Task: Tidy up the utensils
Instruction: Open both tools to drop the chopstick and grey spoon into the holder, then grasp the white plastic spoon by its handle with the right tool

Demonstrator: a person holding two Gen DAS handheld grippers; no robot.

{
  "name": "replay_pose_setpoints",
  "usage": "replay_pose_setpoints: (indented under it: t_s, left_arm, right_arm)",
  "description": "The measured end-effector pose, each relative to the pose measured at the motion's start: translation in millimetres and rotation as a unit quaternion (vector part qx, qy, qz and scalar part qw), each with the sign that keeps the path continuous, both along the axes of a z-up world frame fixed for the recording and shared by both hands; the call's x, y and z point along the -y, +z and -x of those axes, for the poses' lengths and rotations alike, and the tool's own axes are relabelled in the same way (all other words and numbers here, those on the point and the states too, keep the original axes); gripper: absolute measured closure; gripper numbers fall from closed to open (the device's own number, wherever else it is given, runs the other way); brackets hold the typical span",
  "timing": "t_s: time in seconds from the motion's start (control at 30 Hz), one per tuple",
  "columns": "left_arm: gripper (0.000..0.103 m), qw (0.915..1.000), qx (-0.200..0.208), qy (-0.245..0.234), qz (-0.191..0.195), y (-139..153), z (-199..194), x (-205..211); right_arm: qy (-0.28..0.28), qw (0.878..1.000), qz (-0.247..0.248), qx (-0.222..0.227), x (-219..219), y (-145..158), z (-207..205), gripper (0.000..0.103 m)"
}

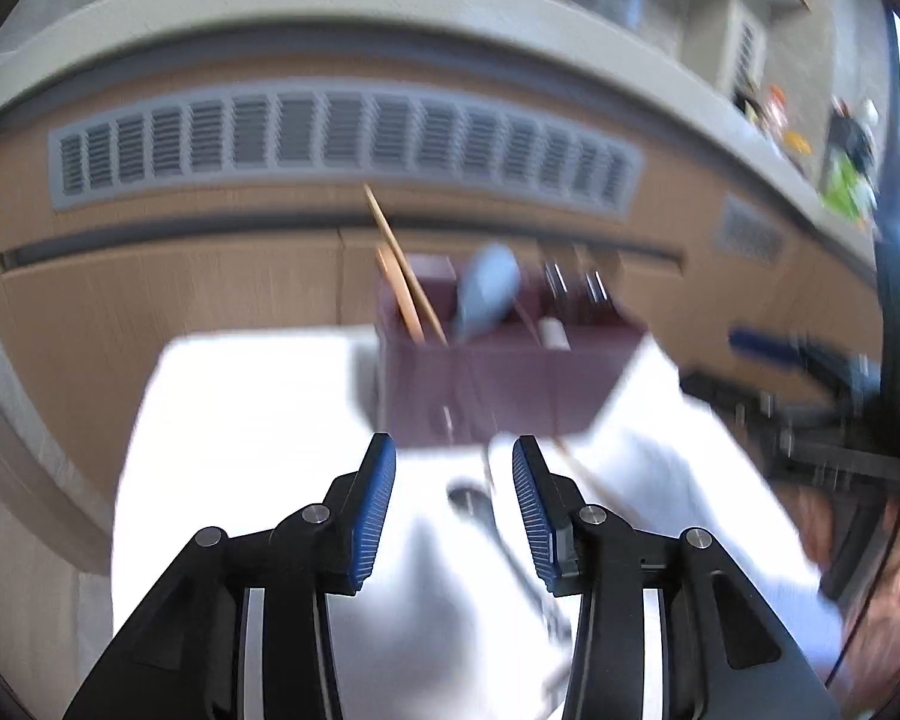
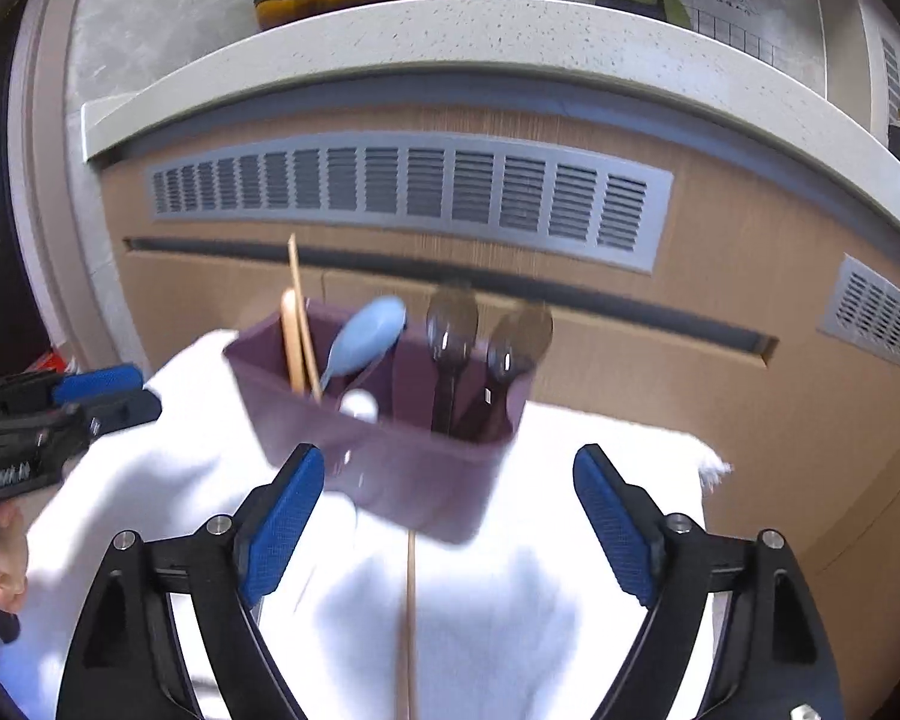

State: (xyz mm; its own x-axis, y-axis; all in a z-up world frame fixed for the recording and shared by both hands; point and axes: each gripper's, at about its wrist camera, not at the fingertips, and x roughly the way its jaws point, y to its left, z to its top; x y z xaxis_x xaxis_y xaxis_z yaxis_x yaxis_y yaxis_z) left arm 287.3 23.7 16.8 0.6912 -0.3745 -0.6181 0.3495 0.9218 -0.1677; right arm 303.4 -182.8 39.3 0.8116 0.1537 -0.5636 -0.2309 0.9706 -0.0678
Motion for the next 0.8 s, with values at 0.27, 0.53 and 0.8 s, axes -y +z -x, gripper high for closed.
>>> replay_pose_setpoints:
  t_s: [0.27,0.53,0.8]
  left_arm:
    - [0.061,0.9899,-0.078,-0.104,-0.056,-50,61,24]
    - [0.045,0.9963,-0.059,0.0,-0.062,-42,77,1]
    - [0.039,0.9892,-0.055,0.136,-0.008,-34,73,-83]
  right_arm:
    - [0.006,0.999,0.02,-0.036,3,-24,41,0.008]
    - [0.024,0.996,0.025,-0.084,-17,-57,33,0.001]
    - [0.034,0.989,0.002,-0.142,-63,-80,-17,0.02]
